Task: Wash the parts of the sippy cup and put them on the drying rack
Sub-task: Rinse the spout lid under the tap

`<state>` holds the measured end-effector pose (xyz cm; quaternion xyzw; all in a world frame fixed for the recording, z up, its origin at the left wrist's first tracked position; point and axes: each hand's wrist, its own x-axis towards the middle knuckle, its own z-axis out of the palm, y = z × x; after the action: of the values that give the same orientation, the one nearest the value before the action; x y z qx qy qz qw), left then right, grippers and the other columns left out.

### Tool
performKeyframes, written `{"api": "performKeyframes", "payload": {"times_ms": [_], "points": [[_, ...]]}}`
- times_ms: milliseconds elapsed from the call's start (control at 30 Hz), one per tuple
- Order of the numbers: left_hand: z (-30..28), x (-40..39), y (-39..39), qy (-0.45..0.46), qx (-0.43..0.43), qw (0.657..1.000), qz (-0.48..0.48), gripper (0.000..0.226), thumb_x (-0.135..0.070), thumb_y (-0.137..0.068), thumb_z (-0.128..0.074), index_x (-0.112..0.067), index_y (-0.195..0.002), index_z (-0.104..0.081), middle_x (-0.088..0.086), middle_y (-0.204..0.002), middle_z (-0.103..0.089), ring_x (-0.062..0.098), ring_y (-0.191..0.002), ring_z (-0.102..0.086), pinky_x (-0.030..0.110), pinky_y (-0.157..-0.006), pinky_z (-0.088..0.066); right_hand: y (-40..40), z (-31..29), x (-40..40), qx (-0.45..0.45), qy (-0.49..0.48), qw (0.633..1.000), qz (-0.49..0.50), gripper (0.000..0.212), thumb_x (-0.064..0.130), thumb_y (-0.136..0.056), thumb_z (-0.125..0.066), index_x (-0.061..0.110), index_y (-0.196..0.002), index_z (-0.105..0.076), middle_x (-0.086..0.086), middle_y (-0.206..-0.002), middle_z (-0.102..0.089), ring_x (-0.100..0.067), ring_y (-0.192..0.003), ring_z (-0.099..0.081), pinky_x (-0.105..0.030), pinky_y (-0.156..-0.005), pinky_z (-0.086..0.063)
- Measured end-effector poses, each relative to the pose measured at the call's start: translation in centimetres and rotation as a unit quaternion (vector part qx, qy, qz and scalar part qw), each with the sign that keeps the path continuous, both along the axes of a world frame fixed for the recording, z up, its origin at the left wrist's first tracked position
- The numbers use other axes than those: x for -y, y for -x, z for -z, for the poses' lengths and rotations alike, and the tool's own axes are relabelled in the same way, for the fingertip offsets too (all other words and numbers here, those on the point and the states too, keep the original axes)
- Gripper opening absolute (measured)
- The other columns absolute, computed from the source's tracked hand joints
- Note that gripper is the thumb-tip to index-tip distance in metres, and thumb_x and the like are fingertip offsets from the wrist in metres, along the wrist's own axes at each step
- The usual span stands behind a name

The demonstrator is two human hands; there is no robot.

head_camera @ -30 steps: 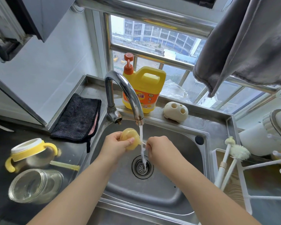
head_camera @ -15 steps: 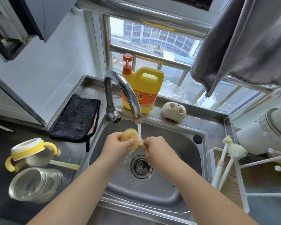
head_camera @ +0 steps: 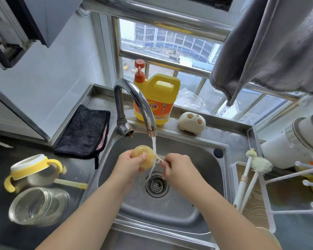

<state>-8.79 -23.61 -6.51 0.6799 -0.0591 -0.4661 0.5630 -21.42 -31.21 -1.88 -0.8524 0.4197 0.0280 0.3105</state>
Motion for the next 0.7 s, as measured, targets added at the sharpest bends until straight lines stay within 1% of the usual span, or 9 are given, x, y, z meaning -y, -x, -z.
{"api": "performKeyframes", "payload": {"times_ms": [133,167,233,300,367,433,467,567,700], "points": [[-0.3,0.7,1.0,-0.008,-0.051,0.998,-0.025,0.011,-0.001,-0.092,-0.057,0.001,-0.103,-0.056,0.015,-0.092,-0.062,0.023,-0.079,-0.062,0.029,-0.058,-0.056,1.4,0.2,-0.5,0.01,-0.026,0.999,0.017,0.023,0.016,-0.094,-0.046,0.007,-0.084,-0.065,-0.01,-0.082,-0.07,-0.025,-0.076,-0.062,-0.035,-0.071,-0.051],[-0.3,0.8,1.2,-0.018,-0.043,0.999,-0.028,0.014,0.0,-0.092,-0.057,0.002,-0.106,-0.056,0.013,-0.09,-0.061,0.021,-0.076,-0.061,0.027,-0.057,-0.056,1.8,0.3,-0.5,0.003,-0.03,0.999,0.023,0.024,0.017,-0.094,-0.046,0.007,-0.085,-0.065,-0.01,-0.083,-0.07,-0.024,-0.076,-0.062,-0.035,-0.07,-0.052],[0.0,1.1,1.1,-0.044,-0.023,0.998,-0.047,0.023,-0.003,-0.092,-0.058,0.005,-0.113,-0.056,0.009,-0.088,-0.06,0.02,-0.077,-0.059,0.033,-0.067,-0.054,2.5,0.4,-0.4,-0.011,-0.034,0.998,0.044,0.024,0.016,-0.093,-0.045,0.006,-0.085,-0.065,-0.01,-0.084,-0.07,-0.025,-0.076,-0.063,-0.034,-0.07,-0.053],[0.1,1.3,0.9,-0.054,-0.049,0.996,-0.054,0.032,-0.005,-0.092,-0.058,0.008,-0.121,-0.053,0.013,-0.095,-0.061,0.024,-0.082,-0.058,0.036,-0.074,-0.05,3.2,0.6,-0.4,-0.004,-0.045,0.996,0.077,0.024,0.015,-0.093,-0.043,0.006,-0.084,-0.064,-0.011,-0.082,-0.07,-0.024,-0.071,-0.065,-0.035,-0.07,-0.055],[-0.3,1.4,1.0,-0.041,-0.102,0.994,-0.026,0.032,-0.005,-0.092,-0.057,0.004,-0.123,-0.053,0.016,-0.101,-0.062,0.023,-0.078,-0.061,0.026,-0.059,-0.051,3.9,0.9,-0.6,0.042,-0.116,0.981,0.149,0.022,0.013,-0.096,-0.041,0.008,-0.083,-0.059,-0.01,-0.076,-0.07,-0.016,-0.057,-0.064,-0.032,-0.065,-0.058],[-0.7,1.4,1.6,-0.027,-0.14,0.99,0.0,0.026,-0.007,-0.094,-0.053,-0.003,-0.119,-0.055,0.012,-0.093,-0.06,0.014,-0.054,-0.056,0.016,-0.038,-0.043,4.9,1.5,-0.6,0.102,-0.206,0.945,0.233,0.02,0.01,-0.098,-0.04,0.01,-0.083,-0.053,-0.007,-0.069,-0.069,-0.012,-0.052,-0.063,-0.028,-0.063,-0.056],[-0.6,1.4,1.8,-0.018,-0.16,0.987,0.004,0.023,-0.009,-0.096,-0.051,-0.006,-0.118,-0.055,0.012,-0.092,-0.058,0.014,-0.051,-0.054,0.016,-0.038,-0.043,5.7,1.8,-0.4,0.127,-0.225,0.928,0.27,0.021,0.009,-0.098,-0.04,0.011,-0.082,-0.053,-0.004,-0.069,-0.069,-0.012,-0.056,-0.065,-0.029,-0.067,-0.057],[0.0,1.5,2.2,-0.006,-0.207,0.978,0.002,0.023,-0.013,-0.097,-0.05,-0.005,-0.118,-0.053,0.013,-0.097,-0.058,0.02,-0.074,-0.055,0.028,-0.063,-0.048,9.6,1.6,0.9,0.157,-0.182,0.904,0.354,0.019,0.014,-0.095,-0.051,0.018,-0.079,-0.062,0.004,-0.078,-0.07,-0.014,-0.078,-0.067,-0.031,-0.08,-0.053],[0.4,1.6,2.9,-0.02,-0.228,0.973,-0.009,0.015,-0.014,-0.095,-0.053,-0.009,-0.109,-0.054,0.012,-0.096,-0.055,0.021,-0.082,-0.054,0.03,-0.069,-0.046,15.6,-0.2,3.5,0.108,-0.07,0.898,0.42,0.012,0.021,-0.092,-0.06,0.017,-0.083,-0.067,0.004,-0.078,-0.063,-0.012,-0.075,-0.056,-0.025,-0.065,-0.042]]}}
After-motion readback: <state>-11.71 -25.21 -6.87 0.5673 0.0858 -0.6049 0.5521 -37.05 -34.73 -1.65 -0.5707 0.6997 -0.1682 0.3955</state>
